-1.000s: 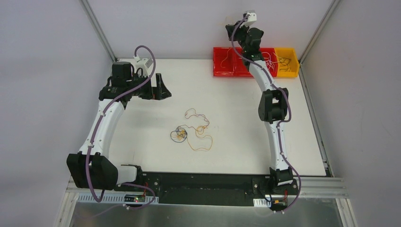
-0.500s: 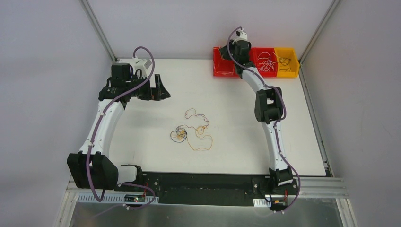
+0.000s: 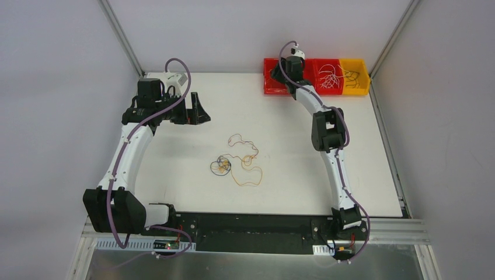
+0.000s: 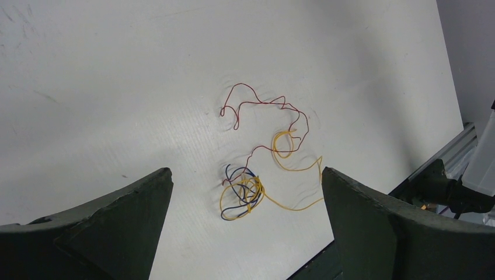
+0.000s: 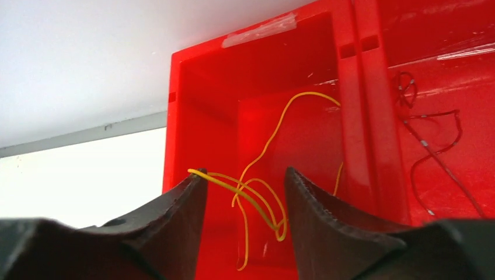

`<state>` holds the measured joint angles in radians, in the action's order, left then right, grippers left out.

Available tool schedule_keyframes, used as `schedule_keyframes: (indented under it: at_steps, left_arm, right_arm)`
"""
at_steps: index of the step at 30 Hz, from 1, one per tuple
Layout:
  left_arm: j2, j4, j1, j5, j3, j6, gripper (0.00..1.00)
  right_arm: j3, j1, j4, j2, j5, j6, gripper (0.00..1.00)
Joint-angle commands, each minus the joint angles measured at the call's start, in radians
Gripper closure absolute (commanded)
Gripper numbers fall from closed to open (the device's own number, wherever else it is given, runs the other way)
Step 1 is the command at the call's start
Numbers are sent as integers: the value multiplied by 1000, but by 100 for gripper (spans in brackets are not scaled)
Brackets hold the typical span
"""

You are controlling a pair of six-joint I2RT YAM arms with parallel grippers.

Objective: Untangle the cables

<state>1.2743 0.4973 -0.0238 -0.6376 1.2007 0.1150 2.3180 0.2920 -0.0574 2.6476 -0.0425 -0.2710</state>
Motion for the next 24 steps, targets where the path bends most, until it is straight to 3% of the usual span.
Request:
schedule_keyframes:
  at_steps: [1, 5, 11, 15, 20, 24]
  left_arm:
    - [-24, -17, 13, -32, -4, 1, 1]
    - [-29, -10, 13, -32, -5, -7, 1]
    - [19, 86, 15, -73, 18, -13, 1]
    - [109, 160, 13, -175, 36, -41, 1]
    - [189, 198, 2, -232, -6, -73, 1]
    - [225, 205, -19, -239, -75, -60, 10]
  right_arm:
    - [-3, 10, -40, -103, 10, 33, 43]
    - [-51, 9, -68, -191, 76, 75, 31]
    - [-215, 9, -47, -398, 123, 183, 2]
    - [-233, 5, 151, -504, 153, 295, 1]
    - [-265, 8, 586, -656, 532, 444, 5]
    - [-343, 78, 878, -729, 590, 488, 8]
